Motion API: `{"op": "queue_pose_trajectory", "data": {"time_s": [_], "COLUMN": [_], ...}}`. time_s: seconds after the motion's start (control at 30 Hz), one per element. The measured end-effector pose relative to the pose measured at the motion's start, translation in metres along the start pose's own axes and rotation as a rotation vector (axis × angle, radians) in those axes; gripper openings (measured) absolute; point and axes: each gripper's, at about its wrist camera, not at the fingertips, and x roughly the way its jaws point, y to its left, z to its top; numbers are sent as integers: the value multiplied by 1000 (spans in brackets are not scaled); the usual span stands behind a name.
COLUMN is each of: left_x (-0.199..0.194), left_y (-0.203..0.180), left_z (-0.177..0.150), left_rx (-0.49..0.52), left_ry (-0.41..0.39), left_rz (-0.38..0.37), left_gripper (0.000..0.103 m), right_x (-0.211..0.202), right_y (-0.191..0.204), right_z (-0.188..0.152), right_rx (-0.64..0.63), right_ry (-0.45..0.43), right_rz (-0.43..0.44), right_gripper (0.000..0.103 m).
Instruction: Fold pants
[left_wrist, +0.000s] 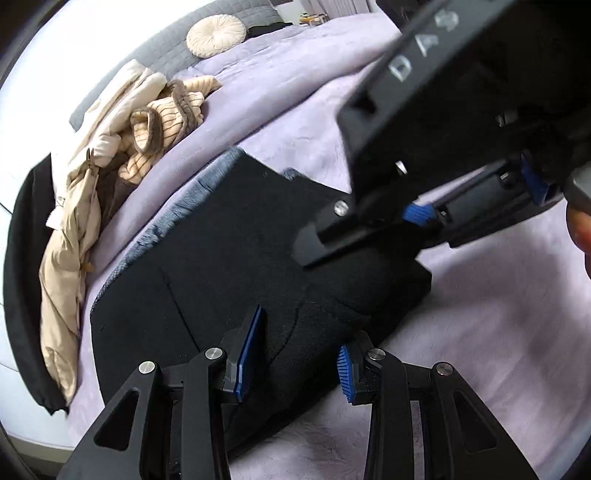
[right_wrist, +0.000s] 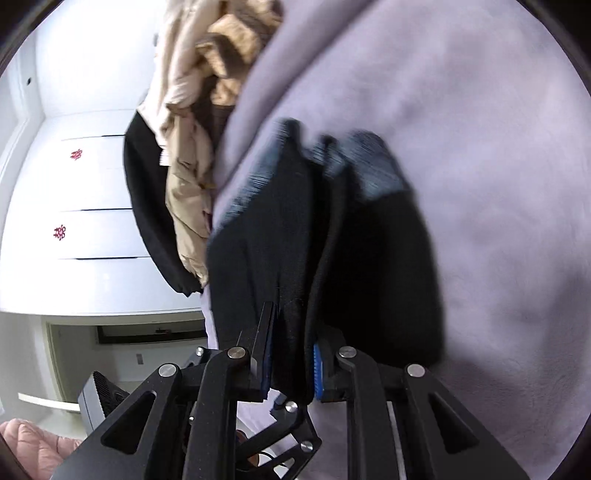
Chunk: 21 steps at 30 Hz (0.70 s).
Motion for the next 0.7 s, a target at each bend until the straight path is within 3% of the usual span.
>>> {"op": "queue_pose_trajectory", "data": {"time_s": [0.13, 0.2, 0.33, 0.43, 0.47, 0.53, 0.6, 0.7], "left_x": [-2, -7, -30, -48, -52, -53, -44, -20], "left_y": [3, 12, 34, 67, 86, 115, 155, 209], "left_z": [-3, -6, -17, -27, -30, -34, -37, -40], "left_rx": [26, 6, -69, -169, -221, -299, -403, -562], "left_ry": [22, 53, 84, 82, 84, 90, 100, 152], "left_rz": [-8, -41, -92, -86, -67, -27, 47, 118], "left_gripper": [47, 61, 62, 62, 62, 62, 62, 62], "right_x": [8, 3, 6, 5, 2, -9, -19, -26], "right_y": [-6, 1, 20, 31, 35, 39, 53, 81], "right_z": [-3, -6, -10, -15, -17, -20, -17, -8], "right_rx": [-17, -55, -126, -164, -166, -152, -162, -236], "right_ry": [-9, -14, -15, -21, -24, -49, -104, -165], "right_rz": [-8, -58, -185, -312, -348, -460, -520, -488], "right_gripper": [18, 18, 18, 24, 25, 38, 38, 38]}}
